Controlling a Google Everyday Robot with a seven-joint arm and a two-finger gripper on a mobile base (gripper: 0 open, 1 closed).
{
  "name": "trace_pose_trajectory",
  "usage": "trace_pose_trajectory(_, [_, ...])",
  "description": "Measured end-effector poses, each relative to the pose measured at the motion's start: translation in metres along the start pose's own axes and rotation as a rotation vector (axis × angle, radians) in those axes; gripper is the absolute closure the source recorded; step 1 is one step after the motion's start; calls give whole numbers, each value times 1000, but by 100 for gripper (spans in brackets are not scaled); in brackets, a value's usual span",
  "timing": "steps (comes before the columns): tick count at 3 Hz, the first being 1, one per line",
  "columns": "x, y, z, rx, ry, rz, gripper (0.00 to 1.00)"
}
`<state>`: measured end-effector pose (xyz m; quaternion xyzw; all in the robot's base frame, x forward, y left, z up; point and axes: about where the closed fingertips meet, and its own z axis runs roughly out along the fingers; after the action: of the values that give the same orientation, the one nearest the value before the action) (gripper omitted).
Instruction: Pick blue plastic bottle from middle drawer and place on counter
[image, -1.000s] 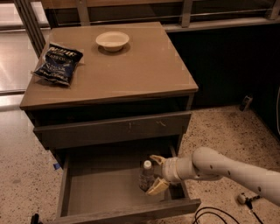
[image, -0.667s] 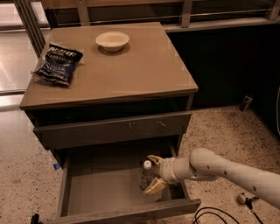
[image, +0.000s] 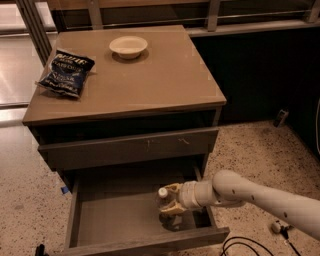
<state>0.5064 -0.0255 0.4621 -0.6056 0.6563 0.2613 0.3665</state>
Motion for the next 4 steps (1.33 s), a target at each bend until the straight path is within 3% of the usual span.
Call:
trace_pose_trajectory(1, [-2, -1, -3, 0, -5, 0, 90])
trace_pose_trajectory(2, [-12, -3, -14, -2, -26, 0, 100])
trace_pose_trajectory(3, [-47, -21, -50, -19, -58, 57, 100])
trace_pose_trajectory(4, [-107, -44, -100, -60, -83, 133, 100])
